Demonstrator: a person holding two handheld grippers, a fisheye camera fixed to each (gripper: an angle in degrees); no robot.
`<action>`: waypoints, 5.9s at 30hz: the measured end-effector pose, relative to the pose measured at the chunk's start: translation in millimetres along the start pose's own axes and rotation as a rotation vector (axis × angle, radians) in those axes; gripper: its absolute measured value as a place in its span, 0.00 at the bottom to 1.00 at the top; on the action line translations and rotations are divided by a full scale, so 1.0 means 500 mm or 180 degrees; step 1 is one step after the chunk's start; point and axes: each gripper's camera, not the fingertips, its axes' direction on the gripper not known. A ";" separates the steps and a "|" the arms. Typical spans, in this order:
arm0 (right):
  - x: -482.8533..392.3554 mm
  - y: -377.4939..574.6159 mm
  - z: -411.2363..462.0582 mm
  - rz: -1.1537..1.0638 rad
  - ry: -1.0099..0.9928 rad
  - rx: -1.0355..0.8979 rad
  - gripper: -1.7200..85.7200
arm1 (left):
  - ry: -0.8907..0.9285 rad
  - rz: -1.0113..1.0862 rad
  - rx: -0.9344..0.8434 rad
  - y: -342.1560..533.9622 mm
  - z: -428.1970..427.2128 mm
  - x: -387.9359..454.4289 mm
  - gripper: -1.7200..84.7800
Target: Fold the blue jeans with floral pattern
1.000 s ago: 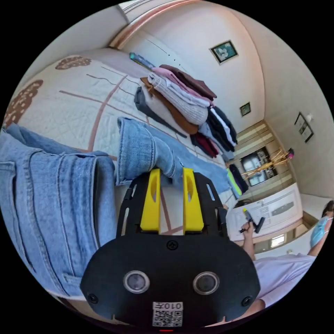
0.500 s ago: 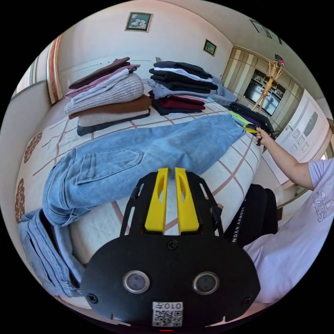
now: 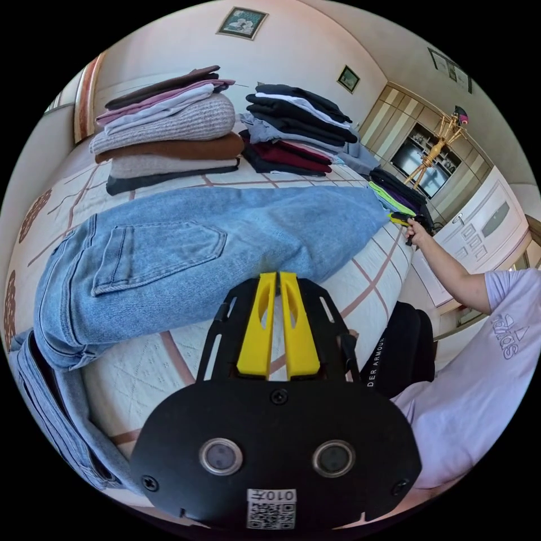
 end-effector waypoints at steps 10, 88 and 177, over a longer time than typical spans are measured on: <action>-0.022 -0.041 -0.002 0.0383 0.0265 0.0078 0.20 | 0.0040 -0.0100 0.0390 0.066 -0.033 -0.028 0.03; -0.598 0.313 0.078 -0.2200 0.1356 0.0486 0.05 | -0.1100 0.0629 0.0202 -0.218 0.064 -0.106 0.08; -0.976 1.118 0.236 -0.3647 0.0564 -0.0721 0.07 | 0.0925 0.0763 -0.0601 -0.068 -0.014 -0.212 0.11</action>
